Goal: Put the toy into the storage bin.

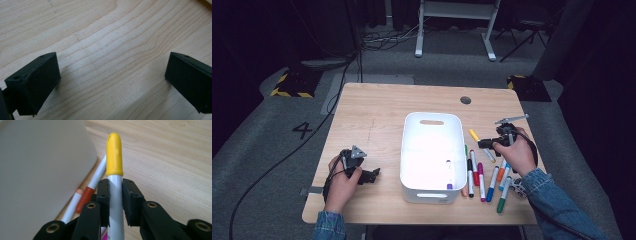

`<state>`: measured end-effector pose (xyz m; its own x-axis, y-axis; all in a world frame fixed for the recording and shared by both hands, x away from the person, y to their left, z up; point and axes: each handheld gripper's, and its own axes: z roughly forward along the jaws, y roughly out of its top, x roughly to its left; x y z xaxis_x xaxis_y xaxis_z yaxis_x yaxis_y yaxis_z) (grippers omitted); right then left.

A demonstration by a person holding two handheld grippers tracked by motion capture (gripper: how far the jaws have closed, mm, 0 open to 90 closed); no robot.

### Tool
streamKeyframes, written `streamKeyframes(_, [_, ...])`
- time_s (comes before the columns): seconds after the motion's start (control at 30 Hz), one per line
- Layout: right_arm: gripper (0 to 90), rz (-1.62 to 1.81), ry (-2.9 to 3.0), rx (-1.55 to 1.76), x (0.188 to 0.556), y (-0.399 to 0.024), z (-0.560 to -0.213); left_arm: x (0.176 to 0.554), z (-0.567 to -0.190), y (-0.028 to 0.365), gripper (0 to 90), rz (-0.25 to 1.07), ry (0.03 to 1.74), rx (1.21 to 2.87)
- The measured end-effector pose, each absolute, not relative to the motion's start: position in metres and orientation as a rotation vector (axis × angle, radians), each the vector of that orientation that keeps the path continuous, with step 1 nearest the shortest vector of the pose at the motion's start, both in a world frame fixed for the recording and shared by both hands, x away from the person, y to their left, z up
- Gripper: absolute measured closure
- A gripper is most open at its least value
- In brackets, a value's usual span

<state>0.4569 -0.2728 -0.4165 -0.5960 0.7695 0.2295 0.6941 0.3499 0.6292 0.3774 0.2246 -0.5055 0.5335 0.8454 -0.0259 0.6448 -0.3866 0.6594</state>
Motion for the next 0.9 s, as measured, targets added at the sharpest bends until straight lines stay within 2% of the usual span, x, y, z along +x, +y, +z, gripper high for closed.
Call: streamKeyframes(0.9, [76.7, 1.319, 2.535, 1.193, 0.416, -0.249, -0.351, 0.378, -0.506, 0.225, 0.0, 0.419, 1.203, 2.156])
